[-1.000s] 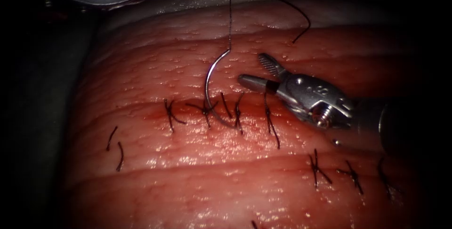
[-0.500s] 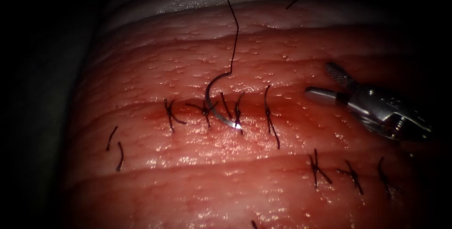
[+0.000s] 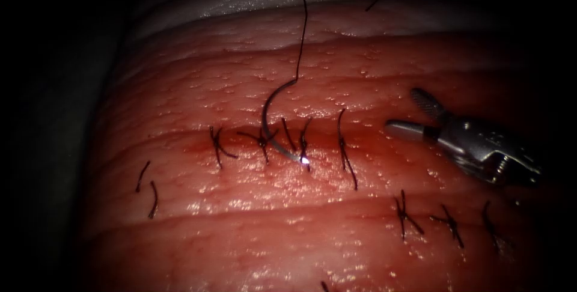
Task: Wound Closure
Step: Place the cut suture down with the left hand.
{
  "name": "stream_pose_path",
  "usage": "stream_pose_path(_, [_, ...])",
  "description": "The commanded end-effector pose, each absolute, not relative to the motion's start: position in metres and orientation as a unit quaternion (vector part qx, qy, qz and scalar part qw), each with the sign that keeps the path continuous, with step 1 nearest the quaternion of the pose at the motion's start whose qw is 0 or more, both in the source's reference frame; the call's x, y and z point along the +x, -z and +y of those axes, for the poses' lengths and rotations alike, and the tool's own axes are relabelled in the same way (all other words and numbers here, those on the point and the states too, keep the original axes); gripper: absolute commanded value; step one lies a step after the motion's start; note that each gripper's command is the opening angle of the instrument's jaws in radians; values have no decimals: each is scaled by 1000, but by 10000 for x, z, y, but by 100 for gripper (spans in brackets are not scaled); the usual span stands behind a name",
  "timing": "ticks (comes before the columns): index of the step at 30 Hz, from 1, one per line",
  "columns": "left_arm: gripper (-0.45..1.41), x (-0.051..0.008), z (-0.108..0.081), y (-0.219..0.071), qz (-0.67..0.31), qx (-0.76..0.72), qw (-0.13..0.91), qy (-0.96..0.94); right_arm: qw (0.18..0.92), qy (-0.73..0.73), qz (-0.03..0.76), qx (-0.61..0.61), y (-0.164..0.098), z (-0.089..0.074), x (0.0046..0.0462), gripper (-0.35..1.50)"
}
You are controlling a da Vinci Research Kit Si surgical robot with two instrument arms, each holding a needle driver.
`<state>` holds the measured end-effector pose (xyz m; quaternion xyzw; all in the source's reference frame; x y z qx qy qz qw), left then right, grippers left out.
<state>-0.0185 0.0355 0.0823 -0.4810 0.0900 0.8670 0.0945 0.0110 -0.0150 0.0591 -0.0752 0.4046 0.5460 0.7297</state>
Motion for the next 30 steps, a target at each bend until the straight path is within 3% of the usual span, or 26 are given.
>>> stream_pose_path(1, [-45,-196,371,-831,90,-485,94,-865,730,-546,405,-74,-597,-151,117,78])
stream_pose_path(6, [-45,-235,404,-858,87,-493,98,-860,729,-546,405,-76,-598,-152,120,78])
stream_pose_path(12, [-45,-278,433,-874,87,-503,102,-854,731,-545,403,-75,-601,-155,119,61])
stream_pose_path(16, [-45,-291,433,-878,78,-505,98,-854,731,-545,403,-75,-601,-155,119,68])
stream_pose_path(17, [-45,-294,427,-878,51,-512,127,-848,731,-545,404,-76,-602,-156,120,78])
stream_pose_path(18, [2,-294,423,-878,31,-515,145,-844,731,-545,404,-76,-602,-157,120,83])
stream_pose_path(19, [69,-293,417,-877,14,-518,154,-841,731,-544,404,-76,-602,-157,120,88])
stream_pose_path(21, [103,-290,406,-874,-7,-529,166,-832,731,-544,404,-76,-602,-158,120,93])
stream_pose_path(25, [130,-278,373,-859,-57,-555,192,-807,731,-545,404,-77,-603,-158,122,94])
stream_pose_path(30, [126,-256,327,-834,-71,-525,208,-822,730,-546,403,-79,-604,-159,127,103])
